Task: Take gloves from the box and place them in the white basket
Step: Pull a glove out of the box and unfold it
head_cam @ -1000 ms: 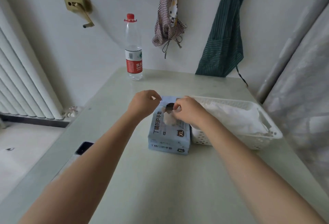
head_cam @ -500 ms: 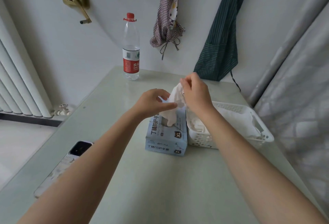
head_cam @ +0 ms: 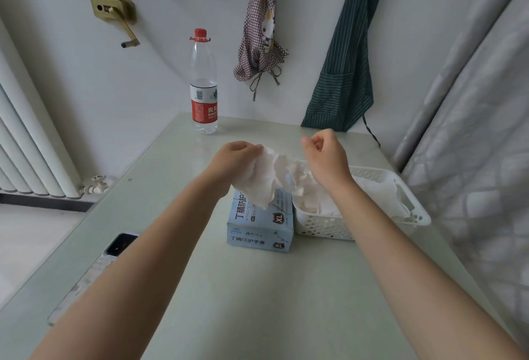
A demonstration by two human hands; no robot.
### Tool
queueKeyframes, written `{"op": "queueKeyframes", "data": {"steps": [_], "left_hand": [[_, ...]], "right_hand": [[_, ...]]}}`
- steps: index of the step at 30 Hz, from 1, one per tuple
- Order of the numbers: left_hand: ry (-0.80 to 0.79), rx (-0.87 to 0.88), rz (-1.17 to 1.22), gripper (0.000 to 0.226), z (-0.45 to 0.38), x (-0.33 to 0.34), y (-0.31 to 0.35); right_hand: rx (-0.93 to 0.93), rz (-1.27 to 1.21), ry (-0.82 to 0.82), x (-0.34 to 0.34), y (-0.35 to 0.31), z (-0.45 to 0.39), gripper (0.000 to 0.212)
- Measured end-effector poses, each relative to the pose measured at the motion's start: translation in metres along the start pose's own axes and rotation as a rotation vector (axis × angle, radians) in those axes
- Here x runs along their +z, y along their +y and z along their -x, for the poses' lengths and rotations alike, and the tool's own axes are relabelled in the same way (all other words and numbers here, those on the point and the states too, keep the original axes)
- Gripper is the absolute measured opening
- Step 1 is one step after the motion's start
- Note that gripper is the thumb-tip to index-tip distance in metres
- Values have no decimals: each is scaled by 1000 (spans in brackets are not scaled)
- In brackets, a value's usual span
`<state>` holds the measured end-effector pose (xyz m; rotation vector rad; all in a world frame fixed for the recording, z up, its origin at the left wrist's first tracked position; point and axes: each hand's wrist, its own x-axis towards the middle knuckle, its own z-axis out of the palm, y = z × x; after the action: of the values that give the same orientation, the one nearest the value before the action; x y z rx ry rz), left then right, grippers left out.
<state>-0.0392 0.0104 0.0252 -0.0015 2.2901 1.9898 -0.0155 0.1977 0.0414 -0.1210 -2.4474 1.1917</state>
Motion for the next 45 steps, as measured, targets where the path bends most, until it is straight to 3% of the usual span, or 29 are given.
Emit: {"op": "queueKeyframes", "data": {"steps": [3, 6, 10, 12, 15, 17, 19, 22, 24, 26, 29, 31, 37, 41, 45], "left_hand": [[30, -105, 291, 15, -2, -2, 0], [-18, -191, 623, 21, -3, -5, 2], [-92, -186, 764, 17, 3, -2, 8], [-113, -163, 712, 20, 6, 0, 10], [-114, -177, 684, 21, 6, 2, 13], [-151, -233, 709, 21, 7, -1, 14], [-167, -296, 582, 25, 7, -5, 13], [47, -294, 306, 20, 7, -6, 9], [206, -180, 269, 26, 4, -7, 6], [84, -8, 340, 26, 8, -7, 9], [-342, 179, 279, 34, 21, -6, 20], [-497, 221, 206, 37, 26, -5, 23], [-410, 151, 90, 21, 35, -4, 26], [-349, 93, 150, 38, 39, -14, 24], [-329, 78, 238, 35, 39, -17, 21]], "right_hand": [[-17, -48, -31, -1, 0, 5, 21], [-100, -117, -102, 0, -8, 14, 18], [-245, -39, -292, 3, -16, 25, 45], [-318, 204, -329, 10, -16, 26, 60], [-425, 434, -172, 18, -17, 24, 37], [-449, 357, -53, 17, -20, 20, 16], [-426, 258, -18, 10, -27, 16, 11], [-326, 167, -48, 1, -39, 14, 20], [-251, 110, -98, 0, -46, 12, 26], [-157, 52, -151, -1, -53, 12, 30], [-107, 2, -153, -2, -62, 13, 30], [-137, 7, -154, -5, -67, 15, 28], [-219, 15, -8, -23, -69, 15, 36], [-223, 70, 98, -41, -67, 10, 47], [-181, 105, 91, -46, -60, 7, 34]]}}
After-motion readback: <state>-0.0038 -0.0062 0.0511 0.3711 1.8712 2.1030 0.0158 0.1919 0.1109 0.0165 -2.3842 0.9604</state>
